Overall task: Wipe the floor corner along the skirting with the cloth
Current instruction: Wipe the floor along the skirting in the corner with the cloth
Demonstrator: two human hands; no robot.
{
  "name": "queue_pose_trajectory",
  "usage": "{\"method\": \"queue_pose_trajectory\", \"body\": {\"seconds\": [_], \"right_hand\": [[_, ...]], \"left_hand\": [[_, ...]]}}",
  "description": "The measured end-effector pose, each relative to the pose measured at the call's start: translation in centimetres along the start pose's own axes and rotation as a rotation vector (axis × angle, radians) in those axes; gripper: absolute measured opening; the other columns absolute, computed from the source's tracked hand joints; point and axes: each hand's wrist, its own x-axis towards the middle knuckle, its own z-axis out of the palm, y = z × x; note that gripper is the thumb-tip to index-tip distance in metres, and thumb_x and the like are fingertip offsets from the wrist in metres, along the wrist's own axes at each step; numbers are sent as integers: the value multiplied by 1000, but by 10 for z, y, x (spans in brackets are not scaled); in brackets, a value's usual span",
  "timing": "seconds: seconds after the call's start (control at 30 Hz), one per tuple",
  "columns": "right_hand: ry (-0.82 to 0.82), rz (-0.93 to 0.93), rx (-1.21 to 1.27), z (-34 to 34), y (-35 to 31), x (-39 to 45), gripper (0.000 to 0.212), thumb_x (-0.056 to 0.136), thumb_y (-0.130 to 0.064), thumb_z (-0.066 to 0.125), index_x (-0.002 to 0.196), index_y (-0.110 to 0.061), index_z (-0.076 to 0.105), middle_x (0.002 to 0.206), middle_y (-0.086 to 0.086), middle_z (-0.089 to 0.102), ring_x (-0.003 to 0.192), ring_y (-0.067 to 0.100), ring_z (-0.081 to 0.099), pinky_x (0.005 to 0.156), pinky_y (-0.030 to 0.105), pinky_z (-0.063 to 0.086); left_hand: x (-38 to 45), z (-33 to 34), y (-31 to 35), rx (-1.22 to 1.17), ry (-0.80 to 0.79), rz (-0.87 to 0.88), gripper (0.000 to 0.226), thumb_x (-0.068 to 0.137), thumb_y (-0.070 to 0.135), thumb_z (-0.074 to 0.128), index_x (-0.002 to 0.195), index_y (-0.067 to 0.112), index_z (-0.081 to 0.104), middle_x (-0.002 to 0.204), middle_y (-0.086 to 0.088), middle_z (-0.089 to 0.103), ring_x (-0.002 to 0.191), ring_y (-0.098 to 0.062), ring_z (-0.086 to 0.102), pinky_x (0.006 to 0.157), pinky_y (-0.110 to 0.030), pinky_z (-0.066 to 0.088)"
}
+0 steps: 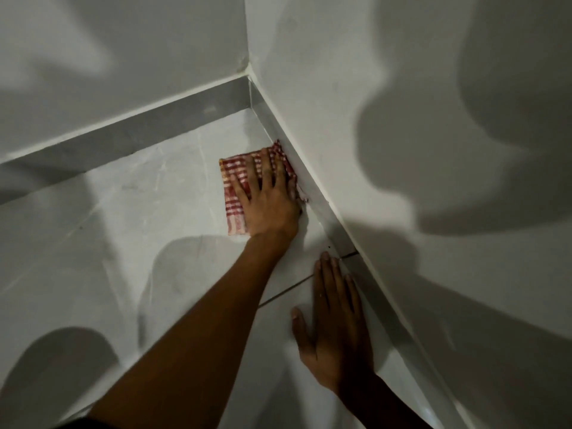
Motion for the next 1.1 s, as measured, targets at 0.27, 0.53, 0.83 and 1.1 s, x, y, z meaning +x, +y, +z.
{"method": "queue_pose_trajectory", "body": {"seconds": [0.27,0.53,0.83,1.1], "right_hand": [[10,10,34,-2,0,0,81,109,-51,50,174,-6,31,184,11,26,173,24,23,138,48,29],[35,13,47,-2,0,0,84,106,-45,61,174,-6,30,184,12,28,172,26,27,138,49,30],[22,34,75,0,-1,-3,81,110,-51,53,174,-6,31,183,12,30,172,26,27,136,50,32],[1,-14,33,-4,0,2,81,109,-49,45,174,-3,27,185,13,24,174,25,20,138,49,28]], "left_hand": [[-34,8,12,-8,41,15,70,106,41,35,169,19,17,180,-9,11,166,-35,4,131,-63,0],[-40,13,17,-57,69,-29,65,108,45,22,169,22,22,180,-5,10,166,-33,2,131,-60,-8],[-54,14,21,10,49,16,75,100,43,9,168,15,21,178,-12,16,165,-37,9,131,-65,5],[-23,6,6,-19,165,98,60,102,12,55,161,9,41,170,-19,37,159,-40,31,128,-57,26]]}}
